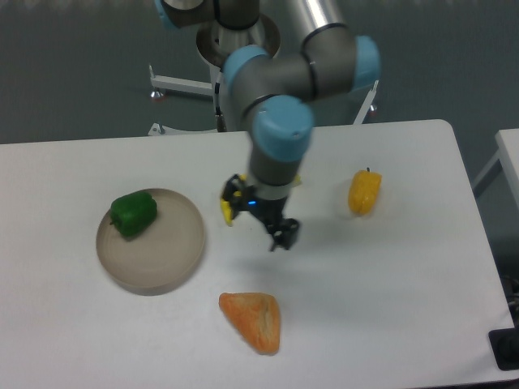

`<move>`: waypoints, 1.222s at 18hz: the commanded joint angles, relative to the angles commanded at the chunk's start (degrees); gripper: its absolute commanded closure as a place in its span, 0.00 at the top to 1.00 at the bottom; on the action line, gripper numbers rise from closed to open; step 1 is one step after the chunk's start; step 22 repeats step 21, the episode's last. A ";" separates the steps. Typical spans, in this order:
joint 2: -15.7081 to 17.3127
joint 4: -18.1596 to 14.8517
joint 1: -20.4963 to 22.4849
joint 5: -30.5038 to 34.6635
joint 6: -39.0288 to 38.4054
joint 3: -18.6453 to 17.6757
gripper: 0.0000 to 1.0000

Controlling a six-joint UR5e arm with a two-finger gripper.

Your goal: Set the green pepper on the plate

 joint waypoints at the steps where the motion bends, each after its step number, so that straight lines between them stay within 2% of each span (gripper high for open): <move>1: 0.00 -0.27 0.44 2.72 2.12 -0.26 1.00; 3: 0.09 0.43 2.28 5.21 5.64 -3.77 1.00; 4: 0.44 0.43 2.72 5.39 6.70 -4.22 1.00; 10: 0.26 0.17 6.77 4.86 15.58 -3.43 1.00; 22: -0.18 1.14 6.77 4.77 15.76 -3.17 1.00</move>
